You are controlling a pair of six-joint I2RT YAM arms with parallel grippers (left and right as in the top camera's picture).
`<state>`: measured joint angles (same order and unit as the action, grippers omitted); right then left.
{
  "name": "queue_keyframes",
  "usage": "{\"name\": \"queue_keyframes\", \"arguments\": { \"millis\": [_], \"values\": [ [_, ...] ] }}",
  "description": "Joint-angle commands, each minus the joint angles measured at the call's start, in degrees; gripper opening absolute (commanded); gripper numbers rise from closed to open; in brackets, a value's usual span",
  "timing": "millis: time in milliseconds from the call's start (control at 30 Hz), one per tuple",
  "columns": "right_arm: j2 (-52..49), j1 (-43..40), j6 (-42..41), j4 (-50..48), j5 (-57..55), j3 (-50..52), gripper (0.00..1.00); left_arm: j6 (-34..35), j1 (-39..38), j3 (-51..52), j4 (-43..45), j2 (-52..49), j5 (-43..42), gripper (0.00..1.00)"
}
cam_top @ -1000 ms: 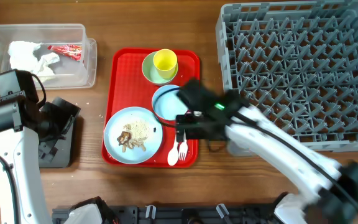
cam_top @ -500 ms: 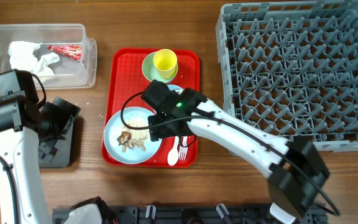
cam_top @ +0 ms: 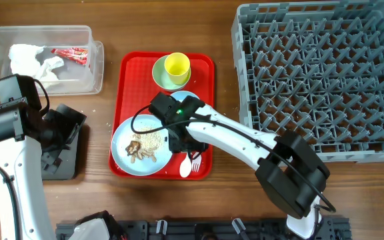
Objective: Sort waste into correct bins and load items into the dishwasher rack
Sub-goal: 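Grasp the white spoon on the red tray with the right gripper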
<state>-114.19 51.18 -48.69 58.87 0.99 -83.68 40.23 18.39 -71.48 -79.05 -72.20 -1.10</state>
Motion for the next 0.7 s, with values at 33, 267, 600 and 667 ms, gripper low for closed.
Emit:
{"name": "queue_keyframes", "arguments": {
  "millis": [33,267,600,667],
  "values": [
    [-0.6,-0.3,-4.0,0.4,-2.1,-0.9,0.41,1.0,0.3,0.2,0.1,0.2,1.0,1.00],
    [-0.7,-0.3,-7.4,-0.6,-1.5,1.6,0.40,1.0,0.3,0.2,0.1,0.2,1.0,1.00],
    [-0.7,-0.2,-10.4,-6.8,2.1,6.7,0.41,1.0,0.3,0.2,0.1,0.2,1.0,1.00],
    [-0.7,-0.2,-12.1,-7.7,3.0,8.1,0.38,1.0,0.3,0.2,0.1,0.2,1.0,1.00]
  ]
}}
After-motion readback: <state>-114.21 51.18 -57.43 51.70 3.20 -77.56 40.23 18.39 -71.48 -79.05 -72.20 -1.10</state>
